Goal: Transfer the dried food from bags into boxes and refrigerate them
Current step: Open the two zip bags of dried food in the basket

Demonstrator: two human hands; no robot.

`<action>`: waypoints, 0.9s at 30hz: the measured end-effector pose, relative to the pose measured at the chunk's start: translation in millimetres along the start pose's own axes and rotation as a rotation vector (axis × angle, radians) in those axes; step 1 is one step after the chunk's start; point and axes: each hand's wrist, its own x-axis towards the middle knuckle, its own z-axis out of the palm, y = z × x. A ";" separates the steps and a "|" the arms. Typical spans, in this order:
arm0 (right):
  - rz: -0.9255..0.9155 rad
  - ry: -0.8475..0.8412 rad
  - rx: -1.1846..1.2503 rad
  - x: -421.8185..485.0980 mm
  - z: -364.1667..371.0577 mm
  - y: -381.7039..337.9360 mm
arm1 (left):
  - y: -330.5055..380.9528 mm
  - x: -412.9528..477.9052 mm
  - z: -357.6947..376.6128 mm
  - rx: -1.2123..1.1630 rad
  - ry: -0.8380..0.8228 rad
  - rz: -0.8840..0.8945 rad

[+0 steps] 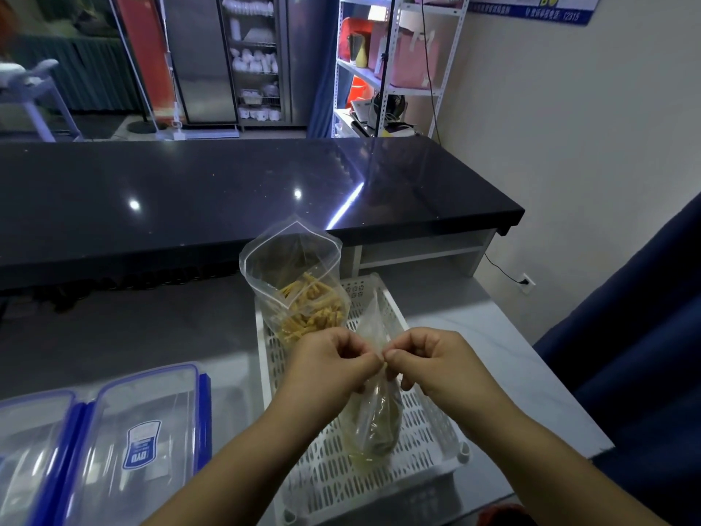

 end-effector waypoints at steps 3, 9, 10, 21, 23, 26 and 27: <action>0.006 0.020 0.017 -0.3 0.3 -0.4 | 0.6 -1.9 -1.6 0.002 -0.046 -0.006; -0.023 0.026 -0.012 1.2 7.8 -1.8 | -0.6 -2.3 -8.9 -0.020 -0.063 -0.043; -0.026 0.023 -0.016 1.2 8.8 -2.4 | -0.6 -2.5 -9.9 -0.032 -0.064 -0.047; -0.074 0.033 -0.019 2.1 12.8 -8.2 | 1.2 -4.4 -14.9 -0.149 -0.068 -0.073; -0.041 -0.004 -0.029 6.2 11.1 -12.9 | 1.2 -5.0 -12.3 -0.141 -0.057 -0.061; -0.016 -0.044 -0.073 11.0 10.1 -17.9 | 0.5 -5.0 -8.8 -0.124 -0.037 -0.051; -0.015 -0.045 -0.086 12.3 9.5 -19.2 | 0.6 -4.9 -8.2 -0.116 -0.033 -0.046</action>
